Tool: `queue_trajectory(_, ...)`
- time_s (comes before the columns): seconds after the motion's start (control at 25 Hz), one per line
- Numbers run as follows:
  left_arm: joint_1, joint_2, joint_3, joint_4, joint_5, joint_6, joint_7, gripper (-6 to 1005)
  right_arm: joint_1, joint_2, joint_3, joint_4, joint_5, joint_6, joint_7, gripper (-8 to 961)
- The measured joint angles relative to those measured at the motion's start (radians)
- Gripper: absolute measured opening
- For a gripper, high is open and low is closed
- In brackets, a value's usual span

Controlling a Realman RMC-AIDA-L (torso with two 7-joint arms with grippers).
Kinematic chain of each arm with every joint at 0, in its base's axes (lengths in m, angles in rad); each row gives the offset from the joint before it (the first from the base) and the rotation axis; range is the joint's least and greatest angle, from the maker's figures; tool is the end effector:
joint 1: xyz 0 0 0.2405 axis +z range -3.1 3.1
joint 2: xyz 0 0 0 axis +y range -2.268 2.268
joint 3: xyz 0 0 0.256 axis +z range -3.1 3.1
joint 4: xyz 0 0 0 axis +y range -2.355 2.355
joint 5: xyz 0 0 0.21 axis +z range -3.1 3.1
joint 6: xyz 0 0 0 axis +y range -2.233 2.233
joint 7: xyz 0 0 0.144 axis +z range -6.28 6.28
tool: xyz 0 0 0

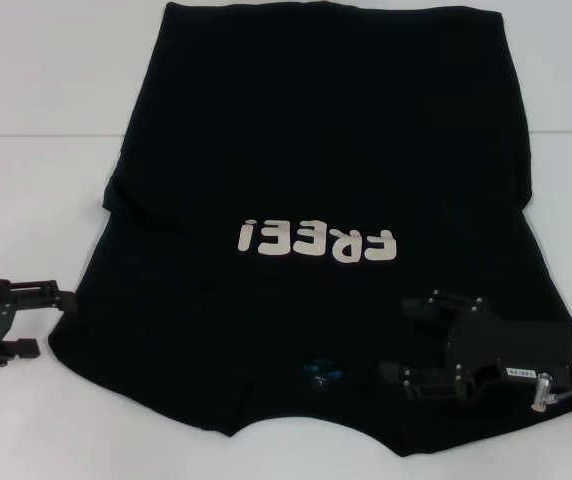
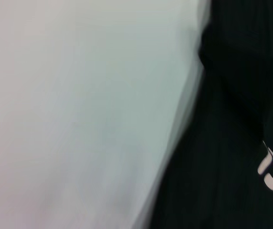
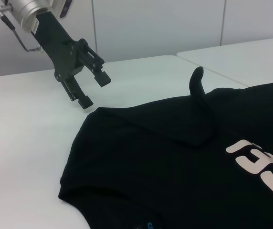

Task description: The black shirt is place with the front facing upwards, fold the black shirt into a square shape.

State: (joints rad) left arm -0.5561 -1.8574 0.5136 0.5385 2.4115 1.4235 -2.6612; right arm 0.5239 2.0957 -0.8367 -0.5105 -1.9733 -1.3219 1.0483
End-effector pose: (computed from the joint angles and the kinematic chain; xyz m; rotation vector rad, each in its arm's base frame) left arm -0.3583 0.3360 0.0748 -1.7096 -2.2478 -0.4053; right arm 0.2821 0.3243 -0.0491 -2.7558 0.3357 0.4537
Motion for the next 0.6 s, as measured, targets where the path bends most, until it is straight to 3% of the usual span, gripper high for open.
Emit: queue_trajectory(0.6, -0.005, -0.002, -0.009, -0.051, -0.008, -0.043, -0.013, 921, 0.003, 0.0, 0.005, -0.002, 0.001, -0.002, 0.004, 927)
